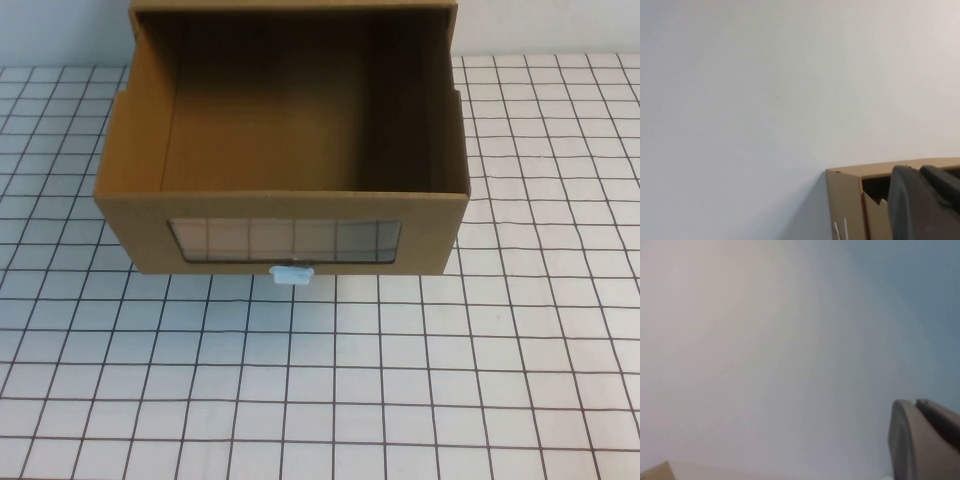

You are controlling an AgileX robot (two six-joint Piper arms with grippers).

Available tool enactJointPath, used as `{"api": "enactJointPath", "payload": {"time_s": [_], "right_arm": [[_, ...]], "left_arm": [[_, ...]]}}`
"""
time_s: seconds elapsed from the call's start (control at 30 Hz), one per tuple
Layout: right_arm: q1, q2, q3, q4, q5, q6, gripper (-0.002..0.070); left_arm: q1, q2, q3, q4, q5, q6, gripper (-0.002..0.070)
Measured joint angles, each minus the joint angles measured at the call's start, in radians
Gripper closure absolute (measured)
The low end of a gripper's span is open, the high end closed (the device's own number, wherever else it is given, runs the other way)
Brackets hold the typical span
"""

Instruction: Close the shoe box

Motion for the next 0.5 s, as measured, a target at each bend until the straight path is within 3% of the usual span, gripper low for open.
{"api": "enactJointPath", "payload": {"time_s": [0.33, 0.5], "right_arm": [[0.000, 0.000, 0.000, 0.025, -0.092, 0.000, 0.0689], [0.000, 0.000, -0.039, -0.154, -0.126, 0.000, 0.0689]], "left_arm": [[0.000, 0.000, 0.000, 0.000, -0.012, 0.020, 0.0680], [0.000, 0.000, 0.000, -0.015, -0.144, 0.038, 0.0680]]}}
